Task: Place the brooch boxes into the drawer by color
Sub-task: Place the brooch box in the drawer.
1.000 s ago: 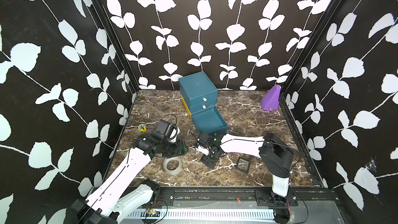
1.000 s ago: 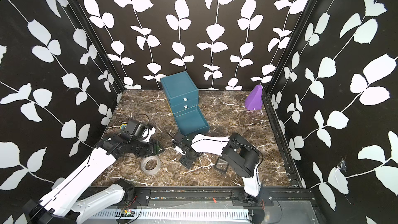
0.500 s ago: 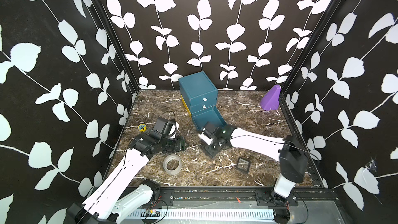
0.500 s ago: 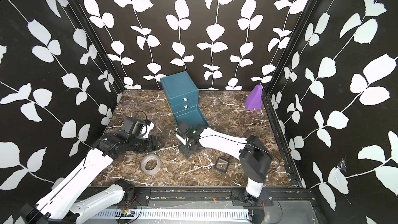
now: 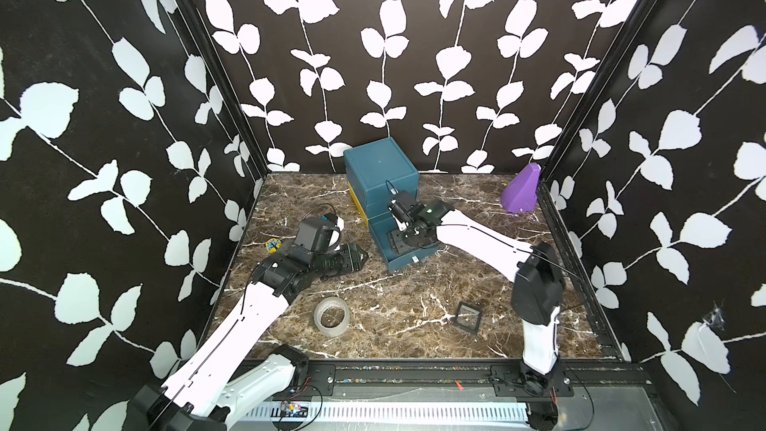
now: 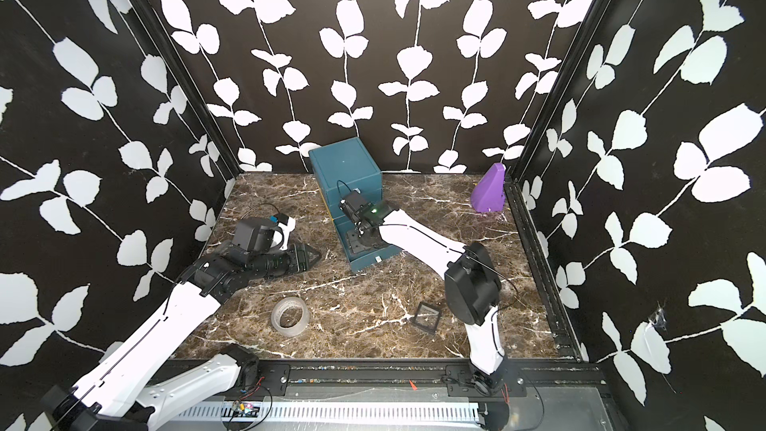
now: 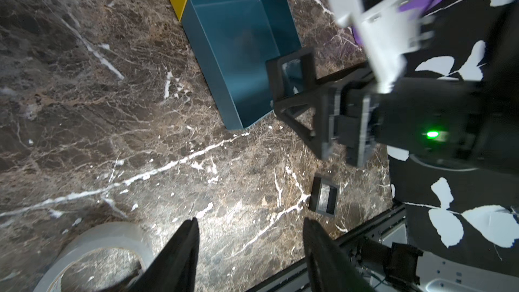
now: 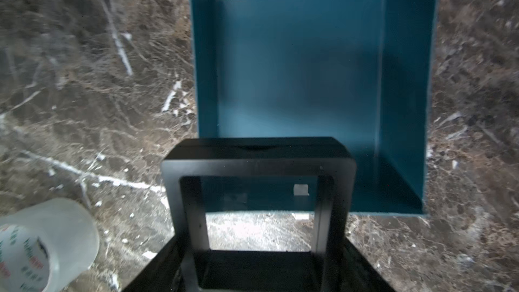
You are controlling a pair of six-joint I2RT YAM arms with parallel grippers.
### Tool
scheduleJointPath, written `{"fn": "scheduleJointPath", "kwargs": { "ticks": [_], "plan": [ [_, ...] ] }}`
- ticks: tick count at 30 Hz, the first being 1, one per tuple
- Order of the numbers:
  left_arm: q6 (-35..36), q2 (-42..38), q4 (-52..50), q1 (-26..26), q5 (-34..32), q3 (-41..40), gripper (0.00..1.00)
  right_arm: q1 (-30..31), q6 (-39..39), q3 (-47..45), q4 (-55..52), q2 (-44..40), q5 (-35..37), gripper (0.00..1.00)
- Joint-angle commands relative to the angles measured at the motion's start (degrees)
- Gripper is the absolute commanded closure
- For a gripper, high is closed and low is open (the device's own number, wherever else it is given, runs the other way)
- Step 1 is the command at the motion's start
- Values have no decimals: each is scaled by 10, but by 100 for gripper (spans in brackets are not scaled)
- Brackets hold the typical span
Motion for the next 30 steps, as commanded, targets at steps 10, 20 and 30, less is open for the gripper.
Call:
{"fn": "scheduleJointPath", "kwargs": {
  "ticks": [10, 20, 30],
  "plan": [
    [-10, 6, 29, -2, -3, 16, 43, -5, 27, 69, -27, 91, -4, 47],
    [-14, 10, 35, -2, 1, 14, 43, -5, 26, 95, -18, 138, -21, 30],
    [-14, 11, 32, -2, 2, 18, 41, -5, 39, 84, -2, 119, -26, 8]
  ]
}}
